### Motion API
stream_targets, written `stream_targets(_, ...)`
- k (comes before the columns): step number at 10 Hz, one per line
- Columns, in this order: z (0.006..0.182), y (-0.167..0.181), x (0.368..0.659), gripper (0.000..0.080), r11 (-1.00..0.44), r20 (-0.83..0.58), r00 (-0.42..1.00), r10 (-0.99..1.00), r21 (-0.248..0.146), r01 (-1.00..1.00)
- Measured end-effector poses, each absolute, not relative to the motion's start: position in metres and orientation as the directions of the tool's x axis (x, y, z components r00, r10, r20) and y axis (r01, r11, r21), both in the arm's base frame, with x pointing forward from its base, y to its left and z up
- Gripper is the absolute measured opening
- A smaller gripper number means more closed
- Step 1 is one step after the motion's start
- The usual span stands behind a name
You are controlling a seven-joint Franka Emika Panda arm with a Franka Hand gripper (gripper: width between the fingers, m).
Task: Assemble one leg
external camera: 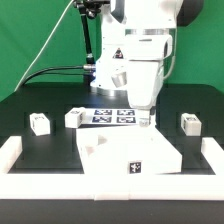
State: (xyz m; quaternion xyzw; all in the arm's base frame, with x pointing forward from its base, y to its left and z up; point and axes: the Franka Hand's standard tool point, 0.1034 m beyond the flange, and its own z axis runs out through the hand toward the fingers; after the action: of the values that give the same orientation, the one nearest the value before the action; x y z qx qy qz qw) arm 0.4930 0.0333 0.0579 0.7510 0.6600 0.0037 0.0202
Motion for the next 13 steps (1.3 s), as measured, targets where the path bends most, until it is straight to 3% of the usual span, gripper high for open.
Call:
stream_targets(5, 0.055, 0.028, 0.49, 0.065, -0.101, -0.034, 0.101, 0.994, 0.018, 0.995)
stream_targets(6, 0.05, 0.019, 0.484, 0.065, 0.022, -0.033, -0.022, 0.999, 0.009, 1.0)
stream_targets(8, 0.038, 0.005, 0.468, 0.065, 0.133, -0.028, -0.134, 0.991, -0.015, 0.991)
stream_targets(13, 0.013, 0.005, 0.452, 0.065, 0.178, -0.008, -0.179, 0.984, -0.047, 0.983)
